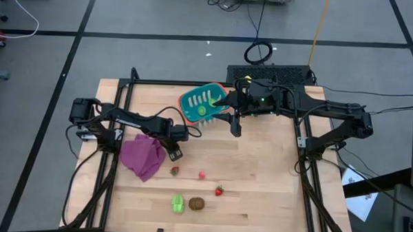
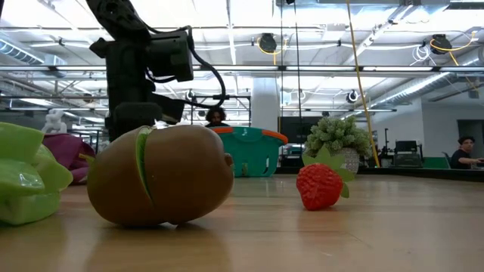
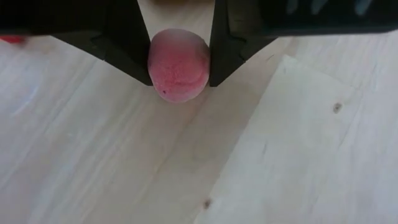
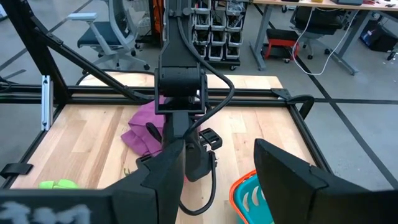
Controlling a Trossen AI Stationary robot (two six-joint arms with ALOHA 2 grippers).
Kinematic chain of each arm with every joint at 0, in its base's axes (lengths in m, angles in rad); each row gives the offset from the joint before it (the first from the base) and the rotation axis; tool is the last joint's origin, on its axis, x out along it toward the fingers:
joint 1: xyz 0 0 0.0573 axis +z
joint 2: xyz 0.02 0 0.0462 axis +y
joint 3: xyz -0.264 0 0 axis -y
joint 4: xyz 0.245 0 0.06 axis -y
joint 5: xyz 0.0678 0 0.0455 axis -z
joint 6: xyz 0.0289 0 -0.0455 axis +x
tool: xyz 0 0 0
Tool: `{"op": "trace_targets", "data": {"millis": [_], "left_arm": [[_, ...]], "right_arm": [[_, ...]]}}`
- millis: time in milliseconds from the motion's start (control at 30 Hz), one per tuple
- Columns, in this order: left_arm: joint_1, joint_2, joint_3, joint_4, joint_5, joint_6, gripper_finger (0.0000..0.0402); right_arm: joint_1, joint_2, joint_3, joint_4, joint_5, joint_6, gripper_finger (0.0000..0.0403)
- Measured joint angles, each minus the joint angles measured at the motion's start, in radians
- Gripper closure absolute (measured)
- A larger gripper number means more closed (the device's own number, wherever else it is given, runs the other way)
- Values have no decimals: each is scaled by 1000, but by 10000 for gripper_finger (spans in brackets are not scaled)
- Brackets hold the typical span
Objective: Pick and placing Produce into tupperware
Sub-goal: Put the top lychee into the blue basket
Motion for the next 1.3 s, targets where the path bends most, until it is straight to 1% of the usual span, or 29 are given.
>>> {"op": "trace_targets", "data": {"millis": [167,233,333,467,567,667,800,900,1033,1133,1300], "left_arm": [[-3,-19,23,-10,-1,0,262],[-3,-44,35,-42,-1,1,262],[-3,-82,68,-39,-10,18,261],[-4,-149,136,-120,-89,31,261],[-3,-190,199,-199,-184,58,261],[1,-219,258,-227,-275,104,261],[26,-222,334,-243,-348,189,261],[63,-218,372,-198,-392,248,261],[130,-215,369,-161,-394,298,261],[180,-215,369,-139,-385,325,261],[253,-186,369,-44,-283,398,261]], "right_arm": [[0,0,0,0,0,0,220],[0,0,0,0,0,0,220],[0,0,0,0,0,0,220],[0,0,0,2,0,-1,220],[0,0,-1,35,0,-13,220],[0,0,-1,98,0,-52,220],[0,-1,-1,211,1,-104,220],[0,-2,-1,312,6,-153,220],[0,-3,-1,442,57,-212,220],[-2,-3,-1,506,91,-256,220],[-2,-3,-1,544,110,-295,220]]}}
